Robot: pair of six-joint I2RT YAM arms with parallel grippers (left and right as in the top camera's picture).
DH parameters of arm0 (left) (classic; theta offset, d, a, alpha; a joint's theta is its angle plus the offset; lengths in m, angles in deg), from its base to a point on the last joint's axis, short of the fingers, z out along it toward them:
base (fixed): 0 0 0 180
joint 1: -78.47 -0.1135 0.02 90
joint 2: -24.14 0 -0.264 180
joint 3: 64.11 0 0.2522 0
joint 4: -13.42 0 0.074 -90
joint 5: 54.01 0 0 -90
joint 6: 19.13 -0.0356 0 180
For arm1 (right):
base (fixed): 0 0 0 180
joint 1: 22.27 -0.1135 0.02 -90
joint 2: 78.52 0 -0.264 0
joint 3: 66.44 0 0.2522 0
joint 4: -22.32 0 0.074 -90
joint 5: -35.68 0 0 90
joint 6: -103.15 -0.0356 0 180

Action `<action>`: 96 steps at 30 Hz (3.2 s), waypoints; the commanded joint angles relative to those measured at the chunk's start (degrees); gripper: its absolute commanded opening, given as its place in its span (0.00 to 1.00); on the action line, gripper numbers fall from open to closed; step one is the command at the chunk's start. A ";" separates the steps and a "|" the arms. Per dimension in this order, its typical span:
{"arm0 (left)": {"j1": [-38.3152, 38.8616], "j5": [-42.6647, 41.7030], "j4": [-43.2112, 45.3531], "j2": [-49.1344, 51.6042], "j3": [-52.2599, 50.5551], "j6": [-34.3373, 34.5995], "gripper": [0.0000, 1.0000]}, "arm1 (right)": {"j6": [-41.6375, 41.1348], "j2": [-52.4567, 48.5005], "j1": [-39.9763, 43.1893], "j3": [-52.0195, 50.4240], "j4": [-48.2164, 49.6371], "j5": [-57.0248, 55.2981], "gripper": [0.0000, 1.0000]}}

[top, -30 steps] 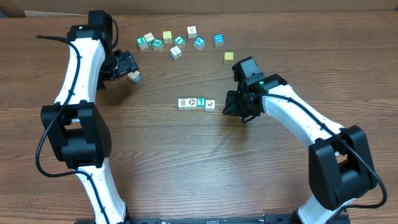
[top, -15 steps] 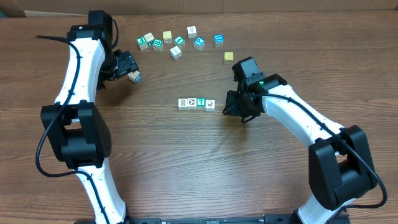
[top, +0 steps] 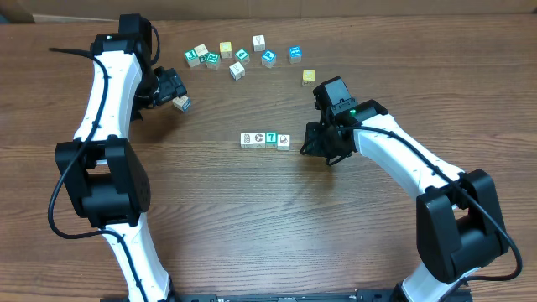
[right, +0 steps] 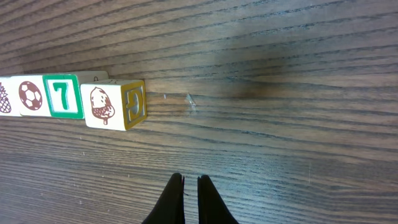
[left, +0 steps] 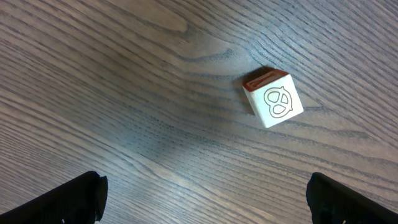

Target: Form a horizontal line

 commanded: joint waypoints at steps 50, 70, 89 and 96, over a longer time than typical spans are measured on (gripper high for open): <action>0.50 0.26 0.07 0.55 0.87 -0.50 1.00 | -0.02 -0.24 0.15 -0.48 1.79 -1.20 0.04; 0.50 0.28 0.07 0.57 0.87 -0.50 1.00 | 0.46 -0.24 0.22 0.55 0.66 -1.20 0.04; 0.50 0.26 0.07 0.55 0.87 -0.50 1.00 | 1.73 -0.24 0.22 2.93 -1.18 -1.22 0.04; 0.50 0.28 0.07 0.55 0.87 -0.50 1.00 | 1.73 -0.24 0.22 2.93 -1.18 -1.22 0.04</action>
